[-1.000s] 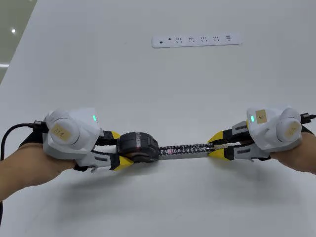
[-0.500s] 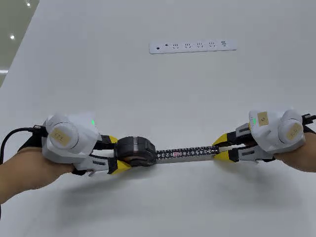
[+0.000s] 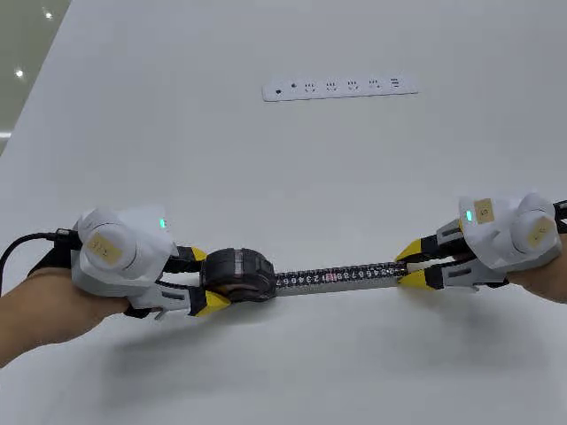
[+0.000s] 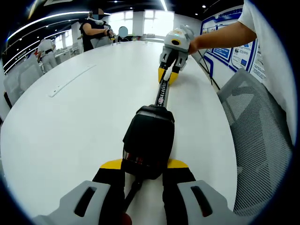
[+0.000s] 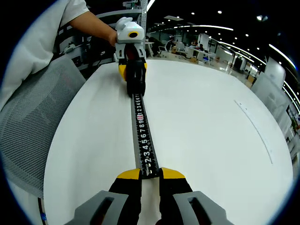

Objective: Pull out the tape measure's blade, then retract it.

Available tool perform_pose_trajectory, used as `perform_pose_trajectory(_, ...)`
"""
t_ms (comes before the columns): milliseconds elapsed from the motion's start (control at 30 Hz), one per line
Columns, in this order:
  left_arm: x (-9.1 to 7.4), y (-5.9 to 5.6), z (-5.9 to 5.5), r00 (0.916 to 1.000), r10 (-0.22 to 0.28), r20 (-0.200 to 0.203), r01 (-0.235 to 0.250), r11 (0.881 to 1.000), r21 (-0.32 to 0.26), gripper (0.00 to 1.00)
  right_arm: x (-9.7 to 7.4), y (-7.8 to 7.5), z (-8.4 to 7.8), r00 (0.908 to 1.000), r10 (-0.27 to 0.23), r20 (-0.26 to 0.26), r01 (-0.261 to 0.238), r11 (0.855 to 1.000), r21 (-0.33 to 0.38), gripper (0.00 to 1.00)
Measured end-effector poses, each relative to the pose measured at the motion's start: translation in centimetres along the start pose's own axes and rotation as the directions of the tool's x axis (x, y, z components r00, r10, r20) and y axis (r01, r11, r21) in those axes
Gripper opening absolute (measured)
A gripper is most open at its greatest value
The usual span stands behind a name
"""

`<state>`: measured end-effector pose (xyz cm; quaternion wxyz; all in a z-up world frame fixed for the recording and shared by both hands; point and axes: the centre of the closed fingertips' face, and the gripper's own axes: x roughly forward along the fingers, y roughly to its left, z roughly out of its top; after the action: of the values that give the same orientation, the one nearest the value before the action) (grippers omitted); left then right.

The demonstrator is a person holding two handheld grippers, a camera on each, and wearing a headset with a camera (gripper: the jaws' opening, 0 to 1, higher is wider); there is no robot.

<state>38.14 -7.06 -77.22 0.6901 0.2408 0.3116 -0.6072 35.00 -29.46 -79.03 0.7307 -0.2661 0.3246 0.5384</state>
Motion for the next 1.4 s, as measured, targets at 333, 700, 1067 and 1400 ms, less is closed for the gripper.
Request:
perform_pose_trajectory(333, 0.0, 0.0, 0.0, 1.0000, -0.001, -0.001, 0.001, 1.000, 0.002, 0.25, -0.9, -0.1, -0.9, 0.9998, -0.003, -0.020, 0.003, 1.000, 0.008, 0.10)
perform_pose_trajectory(700, 0.1, 0.0, 0.1, 1.0000, -0.002, -0.001, 0.002, 1.000, 0.003, 0.25, -1.8, -0.4, -1.9, 0.9993, -0.004, -0.036, 0.005, 1.000, 0.025, 0.10)
perform_pose_trajectory(1067, 0.1, -0.1, 0.1, 1.0000, -0.004, -0.007, 0.004, 1.000, 0.006, 0.25, -3.1, -0.7, -3.5, 0.9979, -0.010, -0.064, 0.013, 0.999, 0.045, 0.10)
perform_pose_trajectory(1400, 0.1, -0.1, 0.2, 1.0000, 0.000, -0.005, 0.000, 1.000, 0.000, 0.25, -3.6, -0.7, -4.0, 0.9972, -0.016, -0.073, 0.020, 0.998, 0.057, 0.11)
